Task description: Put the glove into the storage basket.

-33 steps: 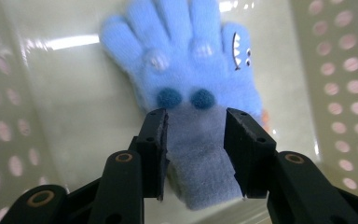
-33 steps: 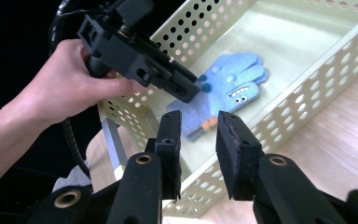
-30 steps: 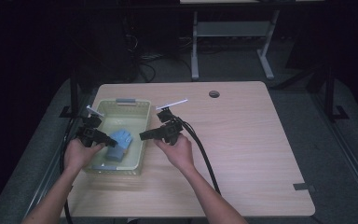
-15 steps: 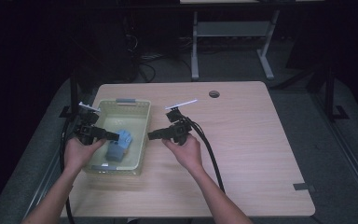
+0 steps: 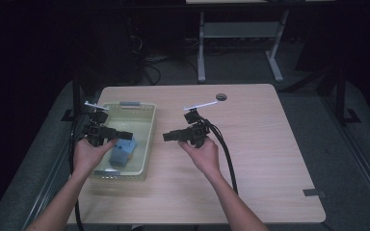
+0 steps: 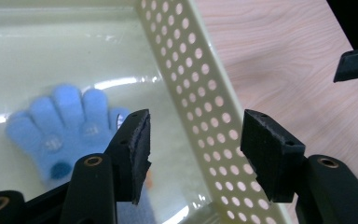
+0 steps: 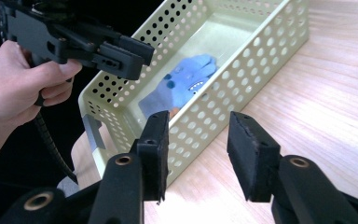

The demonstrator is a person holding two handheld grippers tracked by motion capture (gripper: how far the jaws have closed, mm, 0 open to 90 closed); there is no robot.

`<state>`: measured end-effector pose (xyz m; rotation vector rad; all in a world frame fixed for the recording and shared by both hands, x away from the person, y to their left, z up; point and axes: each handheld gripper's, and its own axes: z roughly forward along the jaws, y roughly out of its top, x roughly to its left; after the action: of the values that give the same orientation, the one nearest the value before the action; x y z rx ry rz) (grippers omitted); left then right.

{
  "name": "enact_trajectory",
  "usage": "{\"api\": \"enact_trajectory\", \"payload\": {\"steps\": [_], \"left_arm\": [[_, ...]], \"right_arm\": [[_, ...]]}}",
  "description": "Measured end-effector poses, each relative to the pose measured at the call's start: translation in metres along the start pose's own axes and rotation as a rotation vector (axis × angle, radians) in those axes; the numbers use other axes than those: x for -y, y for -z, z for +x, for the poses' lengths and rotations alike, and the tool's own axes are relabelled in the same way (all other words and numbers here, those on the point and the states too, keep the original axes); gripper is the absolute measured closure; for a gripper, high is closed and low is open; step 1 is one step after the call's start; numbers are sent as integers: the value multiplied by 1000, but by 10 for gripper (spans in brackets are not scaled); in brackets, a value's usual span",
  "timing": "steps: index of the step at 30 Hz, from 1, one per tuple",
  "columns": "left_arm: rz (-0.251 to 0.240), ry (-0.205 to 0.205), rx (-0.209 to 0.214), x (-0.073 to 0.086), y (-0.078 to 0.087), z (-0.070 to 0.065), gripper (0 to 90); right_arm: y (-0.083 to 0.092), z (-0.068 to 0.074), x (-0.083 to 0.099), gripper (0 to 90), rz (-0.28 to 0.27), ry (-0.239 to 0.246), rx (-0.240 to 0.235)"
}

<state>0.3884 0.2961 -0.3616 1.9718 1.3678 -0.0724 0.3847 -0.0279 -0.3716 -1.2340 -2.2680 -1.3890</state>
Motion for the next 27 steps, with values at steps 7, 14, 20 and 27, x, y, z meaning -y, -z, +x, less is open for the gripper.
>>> {"api": "enact_trajectory", "payload": {"steps": [7, 14, 20, 27], "left_arm": [[-5, -3, 14, -4, -2, -5, 385], [-11, -22, 26, -8, -6, -12, 350], [-20, -33, 27, -8, -7, -17, 331], [-32, -44, 39, -10, -8, -22, 318]], "right_arm": [[8, -6, 4, 560, -7, -12, 7], [20, -14, 6, 531, -26, -35, 10], [29, -20, 9, 523, -31, -40, 23], [39, -27, 14, 499, -36, -62, 33]]}}
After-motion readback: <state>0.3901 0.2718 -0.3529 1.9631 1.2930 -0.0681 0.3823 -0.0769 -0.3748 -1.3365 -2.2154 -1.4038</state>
